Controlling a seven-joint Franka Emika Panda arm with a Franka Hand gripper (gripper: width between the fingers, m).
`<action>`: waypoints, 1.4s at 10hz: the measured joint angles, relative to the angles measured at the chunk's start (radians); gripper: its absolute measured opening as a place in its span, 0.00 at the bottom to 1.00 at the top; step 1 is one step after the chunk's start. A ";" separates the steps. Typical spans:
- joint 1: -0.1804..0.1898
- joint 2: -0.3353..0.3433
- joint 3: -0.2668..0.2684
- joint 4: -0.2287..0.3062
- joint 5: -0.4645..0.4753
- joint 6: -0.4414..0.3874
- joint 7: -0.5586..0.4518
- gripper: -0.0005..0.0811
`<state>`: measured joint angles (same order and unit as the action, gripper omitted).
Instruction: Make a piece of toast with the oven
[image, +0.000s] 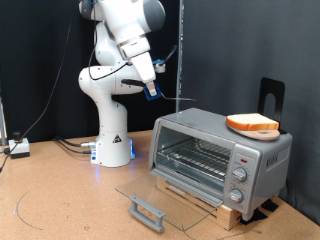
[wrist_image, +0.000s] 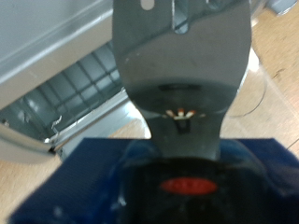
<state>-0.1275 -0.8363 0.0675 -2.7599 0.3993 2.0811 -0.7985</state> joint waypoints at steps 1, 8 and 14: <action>-0.001 0.047 0.032 0.033 -0.030 -0.028 0.025 0.49; -0.003 0.209 0.126 0.082 0.015 0.143 0.155 0.49; 0.005 0.361 0.206 0.162 0.020 0.110 0.243 0.49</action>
<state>-0.1221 -0.4750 0.2732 -2.5975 0.4189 2.1906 -0.5558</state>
